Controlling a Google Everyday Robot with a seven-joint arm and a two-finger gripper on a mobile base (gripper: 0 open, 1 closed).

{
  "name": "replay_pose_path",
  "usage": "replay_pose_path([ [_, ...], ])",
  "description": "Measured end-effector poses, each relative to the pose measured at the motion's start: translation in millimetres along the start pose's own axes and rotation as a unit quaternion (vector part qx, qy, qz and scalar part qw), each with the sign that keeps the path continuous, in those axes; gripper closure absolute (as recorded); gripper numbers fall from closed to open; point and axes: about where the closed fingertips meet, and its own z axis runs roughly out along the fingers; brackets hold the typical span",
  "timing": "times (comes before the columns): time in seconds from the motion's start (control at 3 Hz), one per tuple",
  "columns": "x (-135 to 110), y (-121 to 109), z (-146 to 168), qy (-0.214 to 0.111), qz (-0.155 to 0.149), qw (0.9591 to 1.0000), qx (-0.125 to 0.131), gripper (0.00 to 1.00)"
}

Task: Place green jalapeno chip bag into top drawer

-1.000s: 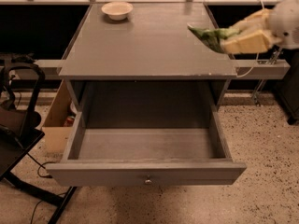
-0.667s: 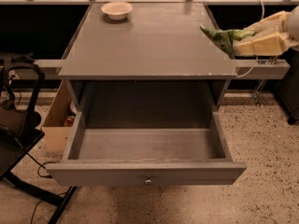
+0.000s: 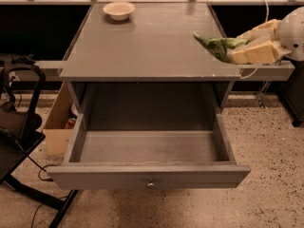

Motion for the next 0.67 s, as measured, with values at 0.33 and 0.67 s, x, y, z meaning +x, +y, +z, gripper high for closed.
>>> replay_pose_path([
  [0.33, 3.6, 52.8, 11.9, -0.019, -0.018, 0.9985, -0.049, 1.00],
  [0.67, 42.2, 148.6, 73.5, -0.020, -0.041, 0.9855, -0.163, 1.00],
])
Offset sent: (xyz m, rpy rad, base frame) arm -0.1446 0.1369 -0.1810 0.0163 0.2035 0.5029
